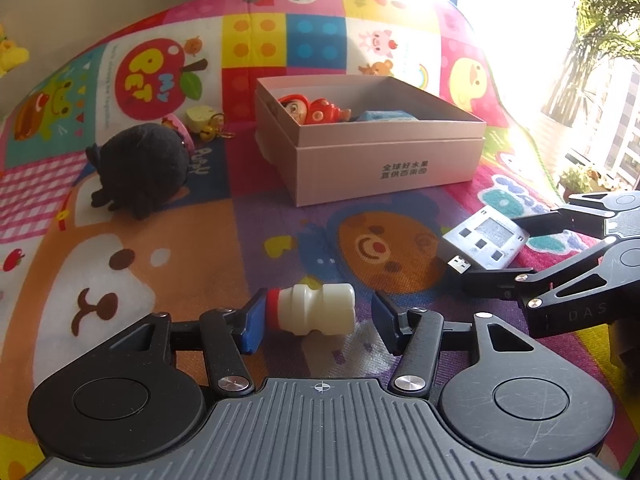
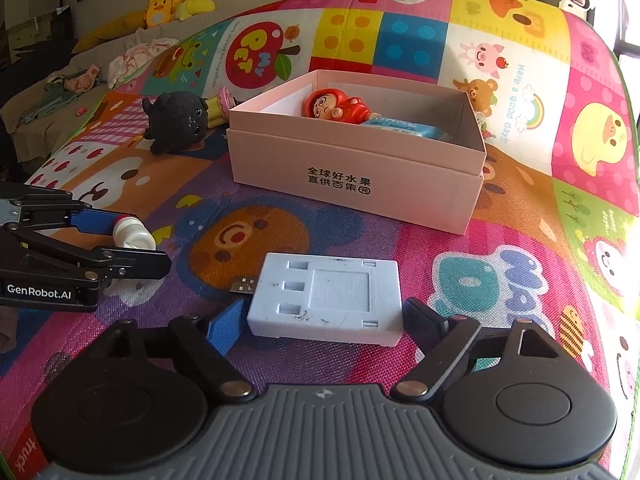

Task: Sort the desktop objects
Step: 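Carry the hub and bottle over the pink box and open both tools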

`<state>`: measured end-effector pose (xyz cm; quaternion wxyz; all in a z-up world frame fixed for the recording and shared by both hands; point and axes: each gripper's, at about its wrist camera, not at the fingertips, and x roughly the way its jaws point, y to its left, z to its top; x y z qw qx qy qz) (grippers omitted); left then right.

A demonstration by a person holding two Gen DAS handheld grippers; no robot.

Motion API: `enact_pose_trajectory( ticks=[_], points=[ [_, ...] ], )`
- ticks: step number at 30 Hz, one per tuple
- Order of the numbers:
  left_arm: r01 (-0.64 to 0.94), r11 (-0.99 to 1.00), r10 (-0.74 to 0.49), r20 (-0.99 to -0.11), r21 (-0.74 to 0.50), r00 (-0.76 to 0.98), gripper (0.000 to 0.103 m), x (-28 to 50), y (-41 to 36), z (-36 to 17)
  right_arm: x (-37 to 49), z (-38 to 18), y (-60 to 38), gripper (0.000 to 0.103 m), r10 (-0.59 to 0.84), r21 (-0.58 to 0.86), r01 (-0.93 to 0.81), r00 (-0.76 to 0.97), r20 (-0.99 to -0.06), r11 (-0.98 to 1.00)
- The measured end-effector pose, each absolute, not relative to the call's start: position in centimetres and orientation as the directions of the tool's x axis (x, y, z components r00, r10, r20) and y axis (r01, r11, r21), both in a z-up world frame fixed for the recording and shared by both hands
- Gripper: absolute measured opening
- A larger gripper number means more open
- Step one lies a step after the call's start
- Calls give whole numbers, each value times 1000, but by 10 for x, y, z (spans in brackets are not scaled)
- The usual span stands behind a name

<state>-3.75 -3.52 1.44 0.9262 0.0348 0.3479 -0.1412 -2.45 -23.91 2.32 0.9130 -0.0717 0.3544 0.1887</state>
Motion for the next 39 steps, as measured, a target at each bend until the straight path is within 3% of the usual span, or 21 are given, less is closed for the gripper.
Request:
enact_pose_trajectory(
  ticks=[5, 11, 15, 20, 23, 27, 30, 32, 34, 39],
  points=[
    [268, 963, -215, -657, -21, 723, 49, -39, -33, 14, -22, 27, -235, 80, 310, 22, -406, 659, -686, 913],
    [285, 958, -241, -656, -41, 716, 48, -53, -31, 25, -42, 44, -243, 80, 329, 38, -416, 656, -680, 908],
    [329, 943, -297, -585, -55, 755, 48, -57, -34, 58, -62, 98, -262, 80, 322, -10, -396, 760, -565, 918],
    [360, 933, -311, -440, 29, 842, 48, -24, -60, 107, -63, 176, -292, 80, 311, 13, -332, 868, -387, 943],
    [360, 933, -313, -437, 28, 844, 48, 18, -79, 111, -55, 194, -301, 80, 276, 10, -290, 898, -343, 957],
    [348, 936, -287, -475, 43, 832, 49, 71, -99, 87, -41, 193, -303, 80, 249, 8, -264, 900, -358, 964],
    [351, 936, -304, -513, -7, 803, 58, 83, -94, 69, -30, 181, -302, 80, 224, -5, -246, 890, -396, 969],
    [337, 940, -315, -491, -46, 812, 79, 69, -77, 64, -22, 172, -303, 80, 205, -6, -229, 883, -423, 973],
    [287, 957, -274, -461, -43, 844, 89, 48, -58, 61, -10, 163, -305, 80, 193, 6, -213, 871, -453, 977],
    [206, 978, -199, -479, -38, 855, 96, 15, -14, 44, 42, 143, -289, 80, 211, 52, -217, 812, -544, 975]
  ],
)
